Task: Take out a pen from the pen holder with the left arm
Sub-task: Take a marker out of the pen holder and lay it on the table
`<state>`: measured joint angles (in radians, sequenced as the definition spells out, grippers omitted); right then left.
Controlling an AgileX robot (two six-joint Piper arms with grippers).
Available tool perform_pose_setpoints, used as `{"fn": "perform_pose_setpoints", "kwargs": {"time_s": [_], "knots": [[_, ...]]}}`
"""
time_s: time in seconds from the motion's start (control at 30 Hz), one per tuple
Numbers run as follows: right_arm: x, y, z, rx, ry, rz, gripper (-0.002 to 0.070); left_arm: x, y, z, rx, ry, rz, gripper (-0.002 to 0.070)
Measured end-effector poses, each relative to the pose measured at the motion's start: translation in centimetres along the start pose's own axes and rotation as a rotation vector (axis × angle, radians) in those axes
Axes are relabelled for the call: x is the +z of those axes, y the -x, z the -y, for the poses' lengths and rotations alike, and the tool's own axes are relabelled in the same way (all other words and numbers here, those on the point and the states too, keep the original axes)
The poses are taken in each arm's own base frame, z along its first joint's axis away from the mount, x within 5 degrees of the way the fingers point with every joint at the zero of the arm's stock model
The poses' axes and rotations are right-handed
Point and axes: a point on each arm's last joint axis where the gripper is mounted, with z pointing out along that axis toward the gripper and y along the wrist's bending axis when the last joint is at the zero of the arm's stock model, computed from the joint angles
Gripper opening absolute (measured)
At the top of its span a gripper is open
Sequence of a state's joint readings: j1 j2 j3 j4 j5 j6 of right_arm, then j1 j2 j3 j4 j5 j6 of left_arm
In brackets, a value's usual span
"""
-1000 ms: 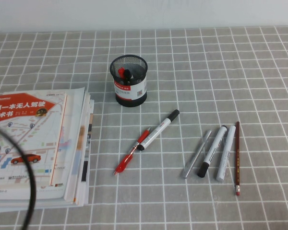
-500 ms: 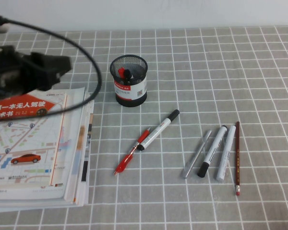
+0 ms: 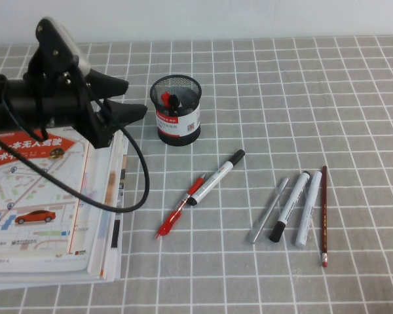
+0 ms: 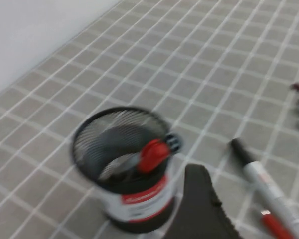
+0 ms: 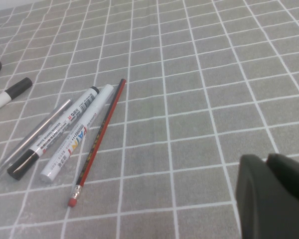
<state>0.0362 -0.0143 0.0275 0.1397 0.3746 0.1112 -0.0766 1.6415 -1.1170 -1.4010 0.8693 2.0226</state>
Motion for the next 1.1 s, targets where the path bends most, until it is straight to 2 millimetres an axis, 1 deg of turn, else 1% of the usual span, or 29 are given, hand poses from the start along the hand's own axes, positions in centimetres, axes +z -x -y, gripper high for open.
{"fn": "perform_pose_setpoints", "kwargs": {"time_s": [0.13,0.23,0.4,0.6,0.8,1.0,1.1], "knots": [[0.0,0.0,0.0,0.0,0.0,0.0,-0.0013,1.2,-1.3,-1.1,0.021,0.056,0.005,0.0413],[0.0,0.0,0.0,0.0,0.0,0.0,-0.0012,2.1,-2.2,-1.5,0.049,0.052,0.035,0.0413],[0.0,0.0,0.0,0.0,0.0,0.0,-0.0013,3.8,-4.1,-2.1,0.047,0.053,0.073,0.0413],[0.0,0.0,0.0,0.0,0.0,0.0,-0.0013,5.1,-5.4,-2.5,0.063,0.018,0.088,0.0413],[0.0,0.0,0.0,0.0,0.0,0.0,-0.0013,5.9,-5.4,-3.5,0.089,0.004,0.119,0.0413],[0.0,0.0,0.0,0.0,0.0,0.0,-0.0013,6.5,-4.7,-4.6,0.126,0.003,0.153,0.0413],[0.0,0.0,0.0,0.0,0.0,0.0,-0.0013,7.2,-4.6,-4.8,0.133,-0.004,0.159,0.0413]]}}
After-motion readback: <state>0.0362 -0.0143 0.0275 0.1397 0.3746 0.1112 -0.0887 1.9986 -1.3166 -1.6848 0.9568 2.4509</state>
